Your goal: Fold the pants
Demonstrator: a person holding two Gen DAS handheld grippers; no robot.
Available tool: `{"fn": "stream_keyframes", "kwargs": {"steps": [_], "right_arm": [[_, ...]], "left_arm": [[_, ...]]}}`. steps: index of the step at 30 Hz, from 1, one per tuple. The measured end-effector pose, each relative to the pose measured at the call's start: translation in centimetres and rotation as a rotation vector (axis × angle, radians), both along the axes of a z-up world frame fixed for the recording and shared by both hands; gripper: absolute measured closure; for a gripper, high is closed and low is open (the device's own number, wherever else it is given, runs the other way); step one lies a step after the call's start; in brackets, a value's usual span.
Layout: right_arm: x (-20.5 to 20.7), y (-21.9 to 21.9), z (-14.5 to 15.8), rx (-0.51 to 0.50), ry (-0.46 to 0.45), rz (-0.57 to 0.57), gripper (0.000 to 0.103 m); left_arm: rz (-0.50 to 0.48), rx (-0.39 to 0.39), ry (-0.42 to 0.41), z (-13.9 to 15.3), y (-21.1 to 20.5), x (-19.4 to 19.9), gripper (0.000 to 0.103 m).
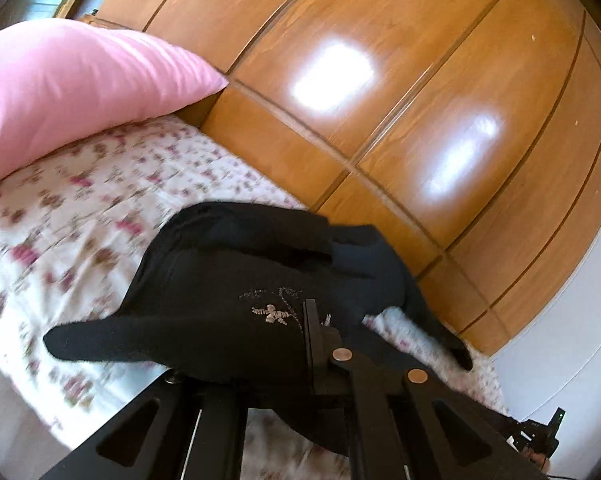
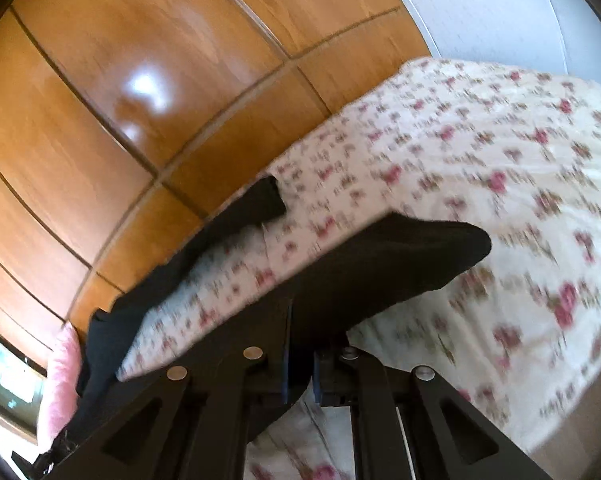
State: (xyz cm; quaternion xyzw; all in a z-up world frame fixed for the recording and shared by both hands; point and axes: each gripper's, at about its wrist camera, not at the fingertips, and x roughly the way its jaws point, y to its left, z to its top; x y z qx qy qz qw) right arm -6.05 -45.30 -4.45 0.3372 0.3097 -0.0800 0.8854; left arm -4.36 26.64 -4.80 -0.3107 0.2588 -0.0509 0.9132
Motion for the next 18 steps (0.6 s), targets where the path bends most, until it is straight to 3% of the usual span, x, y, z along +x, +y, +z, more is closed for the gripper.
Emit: {"fn": "stream_keyframes", "kwargs": {"steps": [6, 13, 15, 18], "right_arm": [[-2.6, -0.2, -3.4, 0.065, 0.068, -0.024, 0.095], [-3.1, -0.9, -5.6, 0.11, 0.08, -0.032, 0.094], [-3.3, -0.9, -5.2, 0.095, 0.085, -0.03, 0.086], [-3.8, -1.2, -3.9, -0.021, 0.106, -0.086, 0.077]], "left_arm": [[0.003, 0.042, 0.055, -1.9, 0.1, -1.9, 0.097], [0.003, 0.164, 0.191, -6.0, -1.3, -0.9, 0.093], [0.008, 0.18, 0.183, -5.3, -1.1, -1.2, 0.089], [0.034, 0.166, 0.164, -4.1, -0.1, -1.8, 0.08]]}}
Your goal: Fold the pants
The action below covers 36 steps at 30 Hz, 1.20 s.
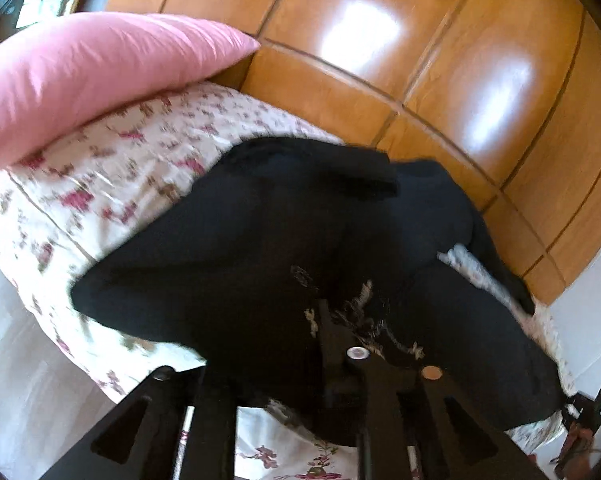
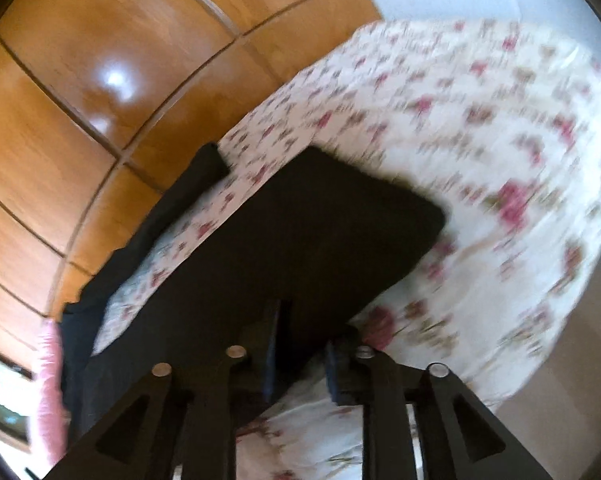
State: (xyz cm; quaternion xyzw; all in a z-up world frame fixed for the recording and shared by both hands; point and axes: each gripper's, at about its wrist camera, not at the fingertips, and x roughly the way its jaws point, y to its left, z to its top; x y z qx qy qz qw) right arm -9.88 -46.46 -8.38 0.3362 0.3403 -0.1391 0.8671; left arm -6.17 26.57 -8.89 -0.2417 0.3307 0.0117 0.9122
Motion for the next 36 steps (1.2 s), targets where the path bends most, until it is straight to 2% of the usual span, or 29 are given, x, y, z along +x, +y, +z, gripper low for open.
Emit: {"fn": "stream_keyframes", "kwargs": {"steps": [4, 6, 8, 10, 12, 15, 17, 21, 23, 26, 28, 30, 32, 36], "right_arm": [[-0.8, -0.4, 1.3, -0.153, 0.047, -0.092, 0.073], [-0.7, 0.2, 2.3, -0.257, 0.063, -0.115, 0.069], [-0.2, 1.5, 3.5, -0.375, 0.06, -0.106, 0.069], [0.8, 3.5, 4.8, -0.484, 0.042, -0.065, 0.068], [1.8, 5.2, 5.8, -0.55, 0.024, -0.019, 0.06], [4.2, 7.9, 6.9, -0.583, -0.016, 0.083, 0.058], [5.6, 9.4, 7.3, -0.595, -0.031, 0.121, 0.058], [8.3, 11.8, 7.3, -0.555, -0.061, 0.177, 0.058], [9.8, 13.0, 6.8, -0.574, -0.053, 0.194, 0.058], [10.8, 14.3, 6.2, -0.552, -0.067, 0.206, 0.058], [11.2, 14.6, 6.0, -0.556, -0.075, 0.183, 0.059], [10.7, 14.4, 6.5, -0.608, -0.074, 0.078, 0.056], [10.2, 12.9, 6.8, -0.605, -0.052, -0.025, 0.048], [6.8, 7.5, 7.9, -0.598, -0.011, -0.25, 0.048]], "left_arm": [[0.065, -0.039, -0.031, 1.3, 2.1, -1.4, 0.075], [0.093, 0.004, -0.038, 2.0, 2.6, -2.0, 0.075], [0.101, 0.055, -0.059, 2.9, 2.6, -2.2, 0.075], [0.083, 0.097, -0.09, 4.2, 2.3, -1.9, 0.075], [0.063, 0.143, -0.119, 5.7, 1.7, -1.3, 0.075], [0.075, 0.155, -0.16, 7.4, 1.9, -1.0, 0.074], [0.116, 0.147, -0.15, 7.5, 2.9, -1.2, 0.074], [0.337, 0.174, -0.127, 7.3, 6.2, -3.4, 0.074], [0.385, 0.146, -0.145, 7.2, 7.1, -3.9, 0.074], [0.296, 0.071, -0.137, 7.0, 6.3, -1.9, 0.073], [0.165, 0.038, -0.125, 6.8, 4.1, 0.8, 0.063], [0.032, 0.023, -0.106, 6.7, 1.3, 3.6, 0.058], [-0.078, 0.027, -0.073, 6.3, -1.6, 6.5, 0.054], [-0.152, 0.025, -0.029, 5.1, -4.8, 11.9, 0.054]]}}
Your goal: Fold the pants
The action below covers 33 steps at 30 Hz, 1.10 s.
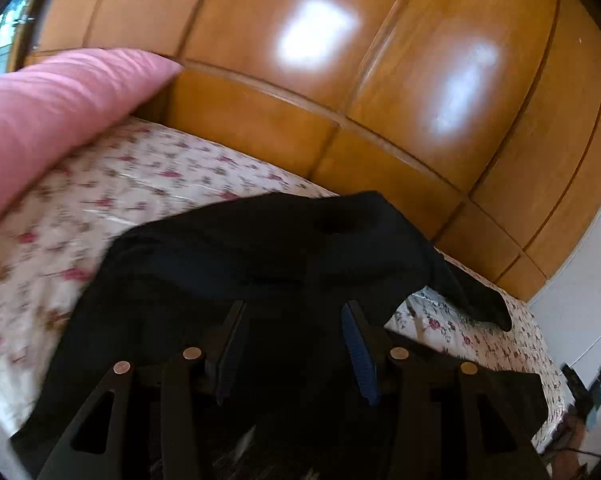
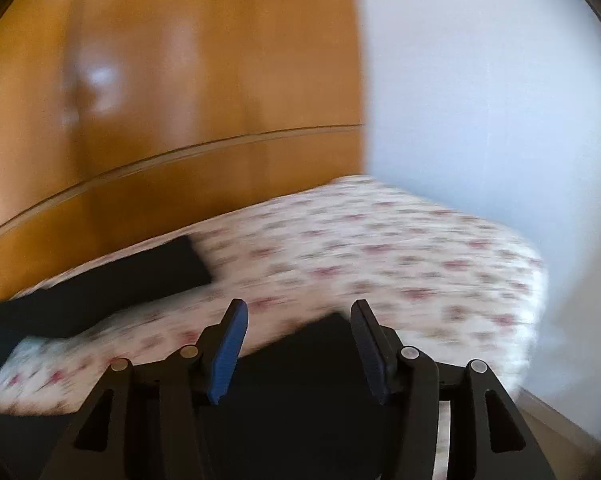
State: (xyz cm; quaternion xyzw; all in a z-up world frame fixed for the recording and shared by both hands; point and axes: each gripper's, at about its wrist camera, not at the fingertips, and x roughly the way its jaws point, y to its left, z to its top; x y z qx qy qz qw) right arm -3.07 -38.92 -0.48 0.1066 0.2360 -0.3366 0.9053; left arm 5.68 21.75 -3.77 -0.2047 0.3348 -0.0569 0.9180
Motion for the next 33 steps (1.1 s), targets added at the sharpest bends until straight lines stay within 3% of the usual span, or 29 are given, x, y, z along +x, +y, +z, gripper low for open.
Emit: {"fn": "stream_keyframes", "kwargs": {"steps": [3, 5, 9, 13, 14, 16, 17, 19, 24, 29, 33], "right_arm": [[-2.1, -2.0, 1.1, 0.055, -0.048, 0.041, 0.048], [-2.0, -1.6, 1.0, 0.106, -0.045, 0.147, 0.048], [1.5, 1.4, -1.8, 0.194, 0.045, 0.376, 0.049], [6.3, 4.8, -5.2, 0.248, 0.118, 0.472, 0.049], [7.5, 5.6, -6.0, 0.273, 0.123, 0.494, 0.049], [9.0, 7.1, -7.5, 0.281, 0.145, 0.511, 0.048], [9.4, 7.7, -8.2, 0.267, 0.167, 0.511, 0.048], [9.6, 8.8, -8.4, 0.199, 0.194, 0.51, 0.046], [8.9, 7.9, -8.5, 0.249, 0.152, 0.526, 0.045], [9.1, 8.6, -8.3, 0.225, 0.161, 0.52, 0.045], [9.1, 8.5, -8.4, 0.226, 0.159, 0.52, 0.045]], "left_arm": [[0.036, -0.038, 0.064, -1.3, 0.0, 3.0, 0.054], [0.077, -0.091, 0.124, -2.6, 0.7, 4.8, 0.054], [0.136, -0.166, 0.202, -4.7, 1.2, 6.0, 0.054], [0.14, -0.156, 0.225, -5.1, 0.6, 6.4, 0.055], [0.133, -0.163, 0.224, -5.0, 0.5, 6.5, 0.057], [0.106, -0.181, 0.226, -4.9, 0.4, 6.8, 0.084], [0.088, -0.188, 0.225, -4.8, 0.4, 7.0, 0.09], [0.071, -0.15, 0.198, -3.9, 0.2, 7.5, 0.095], [0.068, -0.034, 0.029, 0.7, 0.6, 8.1, 0.096], [0.127, 0.036, -0.039, 3.8, 2.9, 10.6, 0.096], [0.193, 0.107, -0.063, 4.5, 5.5, 13.1, 0.096]]}}
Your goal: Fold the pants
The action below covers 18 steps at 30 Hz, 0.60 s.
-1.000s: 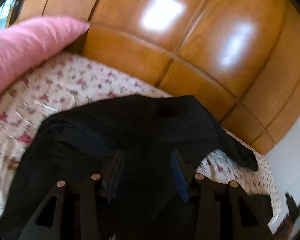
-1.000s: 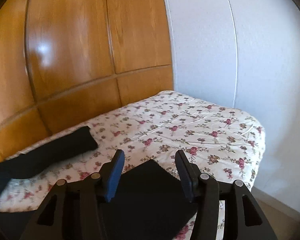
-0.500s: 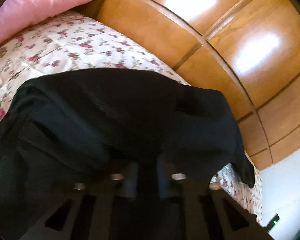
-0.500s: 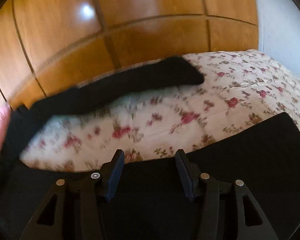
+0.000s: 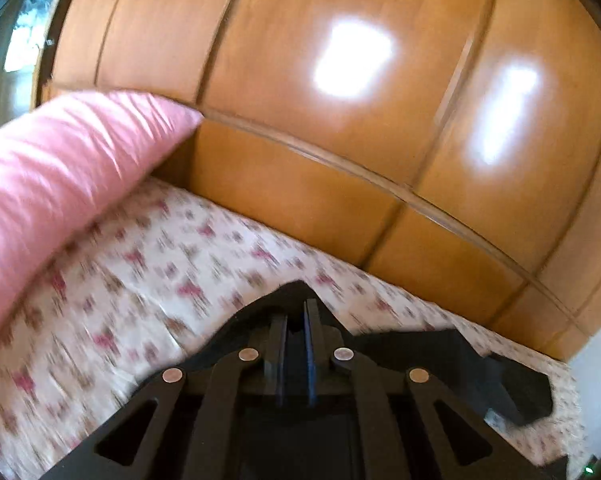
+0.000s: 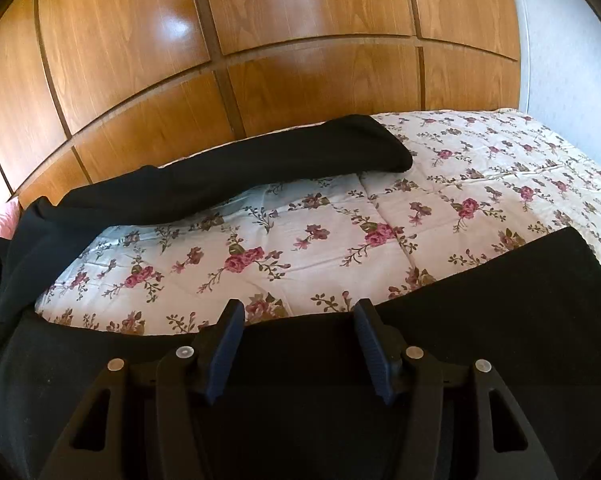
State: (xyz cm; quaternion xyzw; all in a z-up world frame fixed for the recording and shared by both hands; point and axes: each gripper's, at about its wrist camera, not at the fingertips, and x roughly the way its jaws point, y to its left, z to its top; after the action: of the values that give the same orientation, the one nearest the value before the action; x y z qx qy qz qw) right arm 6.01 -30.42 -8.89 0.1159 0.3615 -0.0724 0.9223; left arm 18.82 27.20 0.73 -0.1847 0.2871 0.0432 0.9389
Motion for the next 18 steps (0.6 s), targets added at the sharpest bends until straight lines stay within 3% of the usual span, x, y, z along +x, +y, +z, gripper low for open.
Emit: {"fn": "stream_keyframes", "kwargs": {"steps": [5, 12, 15, 18], "right_arm": [[0.1, 0.1, 0.0, -0.016, 0.007, 0.0, 0.045], [0.1, 0.2, -0.1, -0.02, 0.009, 0.001, 0.045], [0.1, 0.1, -0.1, -0.018, 0.01, 0.003, 0.045], [0.2, 0.0, -0.2, -0.005, 0.009, 0.006, 0.044]], "left_arm": [[0.16, 0.159, -0.017, -1.0, 4.0, 2.6, 0.098], [0.4, 0.175, 0.138, -5.5, 9.7, 4.0, 0.103], [0.385, 0.105, 0.171, -7.1, 9.8, 3.3, 0.103], [0.328, 0.102, 0.15, -6.5, 6.8, 2.2, 0.091]]}}
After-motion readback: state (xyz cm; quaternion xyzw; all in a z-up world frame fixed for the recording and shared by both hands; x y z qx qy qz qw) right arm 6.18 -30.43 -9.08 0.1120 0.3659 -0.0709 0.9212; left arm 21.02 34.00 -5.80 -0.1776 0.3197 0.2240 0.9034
